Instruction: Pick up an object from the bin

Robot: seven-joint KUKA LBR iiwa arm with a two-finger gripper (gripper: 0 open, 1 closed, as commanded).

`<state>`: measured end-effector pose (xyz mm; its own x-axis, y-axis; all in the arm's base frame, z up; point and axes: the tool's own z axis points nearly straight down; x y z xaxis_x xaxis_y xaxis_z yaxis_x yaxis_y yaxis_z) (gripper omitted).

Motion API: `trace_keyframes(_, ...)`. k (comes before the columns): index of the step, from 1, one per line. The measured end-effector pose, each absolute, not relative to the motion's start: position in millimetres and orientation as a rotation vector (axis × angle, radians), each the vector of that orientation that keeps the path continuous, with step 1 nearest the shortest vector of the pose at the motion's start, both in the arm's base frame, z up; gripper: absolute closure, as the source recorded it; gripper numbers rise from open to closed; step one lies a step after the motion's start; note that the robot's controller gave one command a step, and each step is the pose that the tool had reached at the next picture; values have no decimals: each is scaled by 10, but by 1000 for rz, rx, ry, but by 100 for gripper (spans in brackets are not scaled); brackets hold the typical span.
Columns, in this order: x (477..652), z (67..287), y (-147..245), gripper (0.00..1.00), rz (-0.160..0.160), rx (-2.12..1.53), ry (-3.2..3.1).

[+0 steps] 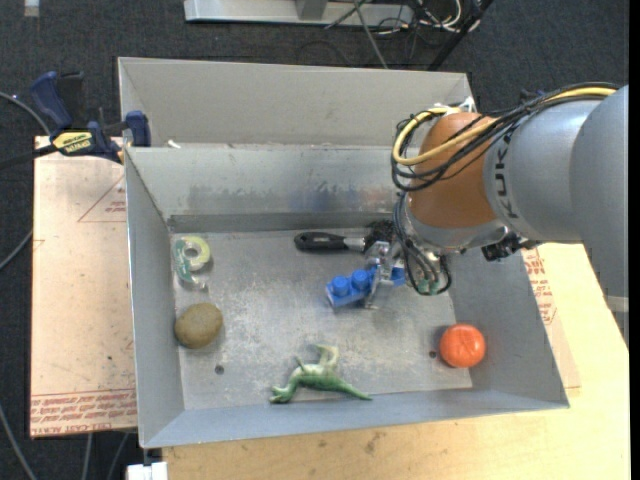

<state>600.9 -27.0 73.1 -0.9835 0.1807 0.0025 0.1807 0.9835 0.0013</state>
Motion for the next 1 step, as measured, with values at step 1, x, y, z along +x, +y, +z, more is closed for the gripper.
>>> trace_keyframes(1, 5989, 929, -268, 100, -2, -284, -3120)
